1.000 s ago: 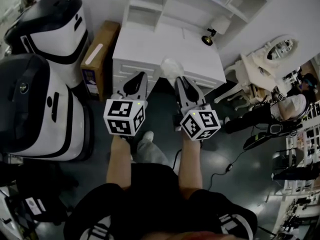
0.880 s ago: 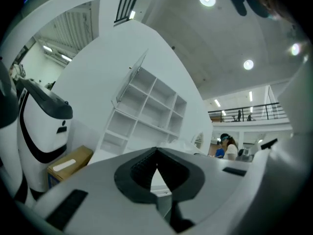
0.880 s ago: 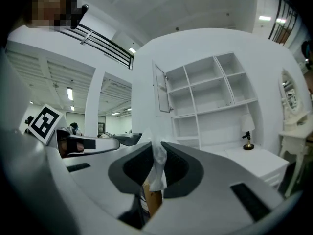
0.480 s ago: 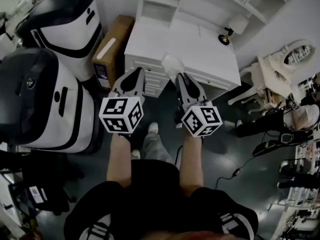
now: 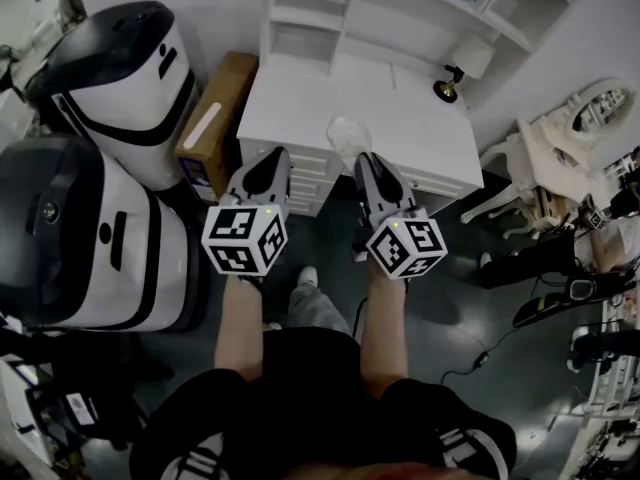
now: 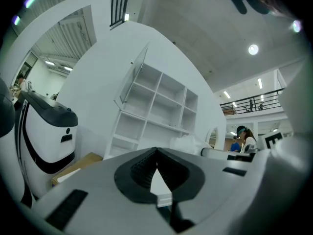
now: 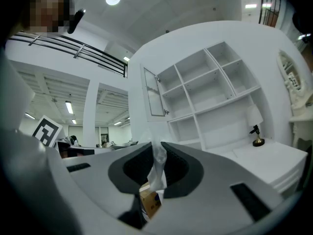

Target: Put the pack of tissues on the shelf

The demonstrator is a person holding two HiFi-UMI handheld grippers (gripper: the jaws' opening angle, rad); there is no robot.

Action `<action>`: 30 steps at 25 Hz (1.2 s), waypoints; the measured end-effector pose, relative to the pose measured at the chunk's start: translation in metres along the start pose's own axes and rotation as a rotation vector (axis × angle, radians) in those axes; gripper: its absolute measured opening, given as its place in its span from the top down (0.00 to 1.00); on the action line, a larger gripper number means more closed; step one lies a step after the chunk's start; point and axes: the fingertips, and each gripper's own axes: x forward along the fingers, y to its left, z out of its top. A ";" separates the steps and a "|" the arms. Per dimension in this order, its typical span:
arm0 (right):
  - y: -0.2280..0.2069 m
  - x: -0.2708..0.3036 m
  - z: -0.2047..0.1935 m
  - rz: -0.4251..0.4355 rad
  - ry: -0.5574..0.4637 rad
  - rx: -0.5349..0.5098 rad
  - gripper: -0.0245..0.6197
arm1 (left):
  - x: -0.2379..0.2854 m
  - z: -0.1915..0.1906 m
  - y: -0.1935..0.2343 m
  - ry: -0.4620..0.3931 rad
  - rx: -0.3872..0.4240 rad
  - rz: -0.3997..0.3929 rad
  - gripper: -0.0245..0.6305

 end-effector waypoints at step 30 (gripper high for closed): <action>-0.188 0.120 0.062 0.062 -0.096 0.069 0.88 | 0.200 0.025 -0.003 -0.002 0.111 0.137 0.95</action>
